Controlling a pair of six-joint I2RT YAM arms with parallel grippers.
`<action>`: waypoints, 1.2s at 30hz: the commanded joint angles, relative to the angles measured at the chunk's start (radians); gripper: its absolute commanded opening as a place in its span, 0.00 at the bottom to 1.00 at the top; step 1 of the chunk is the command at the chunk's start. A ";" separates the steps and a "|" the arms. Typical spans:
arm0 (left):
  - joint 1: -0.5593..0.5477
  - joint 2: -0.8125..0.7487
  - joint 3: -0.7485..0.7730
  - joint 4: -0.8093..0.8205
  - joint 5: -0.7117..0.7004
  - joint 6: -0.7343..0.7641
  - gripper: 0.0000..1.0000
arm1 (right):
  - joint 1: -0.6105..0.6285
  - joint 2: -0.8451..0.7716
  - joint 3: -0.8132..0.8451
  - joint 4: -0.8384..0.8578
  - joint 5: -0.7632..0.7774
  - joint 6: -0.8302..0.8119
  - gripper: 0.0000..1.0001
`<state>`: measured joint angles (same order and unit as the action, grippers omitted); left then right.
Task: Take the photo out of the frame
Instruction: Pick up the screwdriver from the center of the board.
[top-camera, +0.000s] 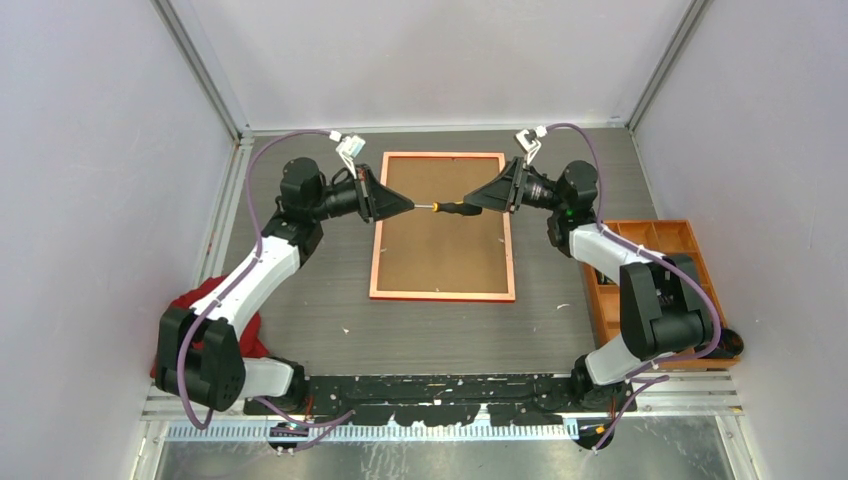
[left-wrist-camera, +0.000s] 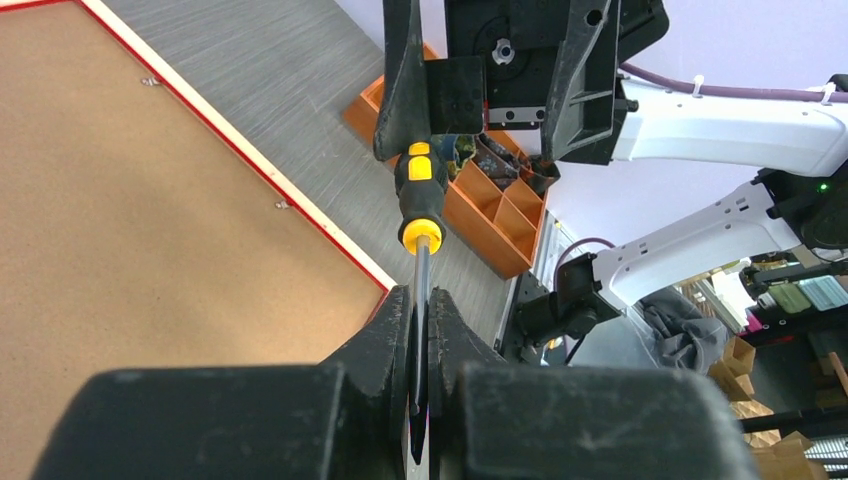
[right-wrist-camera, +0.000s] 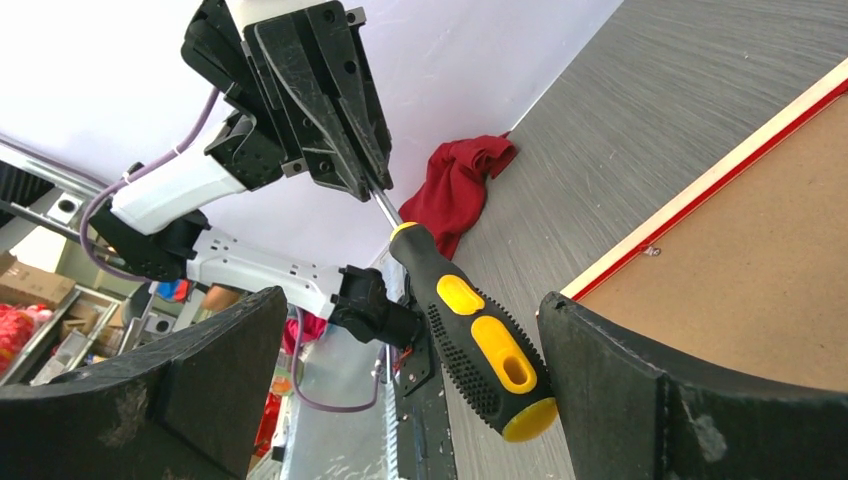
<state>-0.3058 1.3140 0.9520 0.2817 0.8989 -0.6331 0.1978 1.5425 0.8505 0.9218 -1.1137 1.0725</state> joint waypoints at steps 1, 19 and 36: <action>0.002 -0.053 -0.032 0.102 -0.053 -0.020 0.00 | 0.003 -0.006 0.030 0.001 -0.065 -0.052 1.00; -0.003 -0.019 -0.037 0.129 -0.108 -0.078 0.01 | -0.052 -0.041 0.076 -0.339 -0.094 -0.318 0.96; -0.027 0.005 -0.043 0.139 -0.126 -0.071 0.01 | -0.036 -0.024 0.049 -0.147 -0.065 -0.132 0.97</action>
<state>-0.3222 1.3136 0.9005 0.3519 0.7845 -0.7013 0.1493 1.5429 0.8902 0.6735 -1.1862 0.8883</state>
